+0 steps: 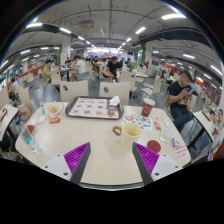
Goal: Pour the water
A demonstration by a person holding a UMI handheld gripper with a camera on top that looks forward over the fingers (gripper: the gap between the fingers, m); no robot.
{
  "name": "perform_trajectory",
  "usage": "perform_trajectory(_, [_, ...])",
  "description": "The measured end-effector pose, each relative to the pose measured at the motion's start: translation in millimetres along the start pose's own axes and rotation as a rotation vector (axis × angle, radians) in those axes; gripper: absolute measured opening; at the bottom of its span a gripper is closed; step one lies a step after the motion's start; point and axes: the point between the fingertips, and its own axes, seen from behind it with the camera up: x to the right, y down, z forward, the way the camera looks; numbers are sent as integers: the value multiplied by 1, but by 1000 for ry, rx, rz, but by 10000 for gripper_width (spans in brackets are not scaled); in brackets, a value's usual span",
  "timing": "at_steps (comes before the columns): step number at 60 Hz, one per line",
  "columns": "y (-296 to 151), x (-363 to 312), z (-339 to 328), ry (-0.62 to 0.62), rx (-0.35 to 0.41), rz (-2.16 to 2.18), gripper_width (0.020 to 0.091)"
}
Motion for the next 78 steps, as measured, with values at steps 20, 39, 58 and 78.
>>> perform_trajectory(20, [43,-48,-15,25,-49,-11,848])
perform_trajectory(39, [93,-215,-33,-142,-51,-39,853])
perform_trajectory(58, [75,-380,4,-278,36,49,852])
perform_trajectory(78, [39,-430,75,-210,178,56,700])
